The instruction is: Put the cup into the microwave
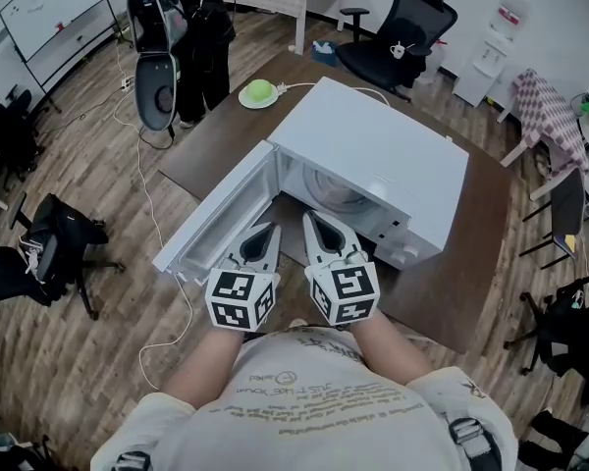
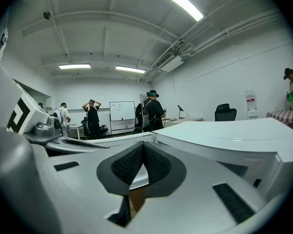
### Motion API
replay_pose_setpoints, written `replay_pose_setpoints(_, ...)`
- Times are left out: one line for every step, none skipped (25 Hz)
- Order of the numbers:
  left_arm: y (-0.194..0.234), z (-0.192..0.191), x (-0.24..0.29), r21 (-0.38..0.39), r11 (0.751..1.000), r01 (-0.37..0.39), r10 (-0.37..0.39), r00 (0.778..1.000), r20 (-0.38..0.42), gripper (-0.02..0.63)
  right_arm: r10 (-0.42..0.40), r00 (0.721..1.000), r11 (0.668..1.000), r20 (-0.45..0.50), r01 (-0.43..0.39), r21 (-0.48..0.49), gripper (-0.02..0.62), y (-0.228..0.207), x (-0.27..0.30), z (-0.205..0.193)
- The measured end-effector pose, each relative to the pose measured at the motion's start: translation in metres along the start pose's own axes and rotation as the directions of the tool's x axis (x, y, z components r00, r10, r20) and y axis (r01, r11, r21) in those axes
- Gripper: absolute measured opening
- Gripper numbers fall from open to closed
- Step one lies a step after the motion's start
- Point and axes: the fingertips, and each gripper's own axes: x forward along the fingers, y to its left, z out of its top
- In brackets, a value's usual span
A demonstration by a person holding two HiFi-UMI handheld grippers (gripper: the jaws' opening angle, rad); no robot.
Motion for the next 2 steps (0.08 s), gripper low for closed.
replay_pose_setpoints(-0.0012,-0.0002,0.0004,0.001,1.000,0.001,-0.001,1.000,-0.001,0.014,0.000,1.000,1.000,-0.002,0.000,0.001,0.014,-0.0006,-0.0004,-0.0008)
replay_pose_setpoints(-0.0024,-0.0004,0.0007,0.002,1.000,0.003,-0.003,1.000,-0.001,0.014,-0.001,1.000,1.000,-0.004,0.001,0.001,0.014,-0.0011,-0.0009,-0.0017)
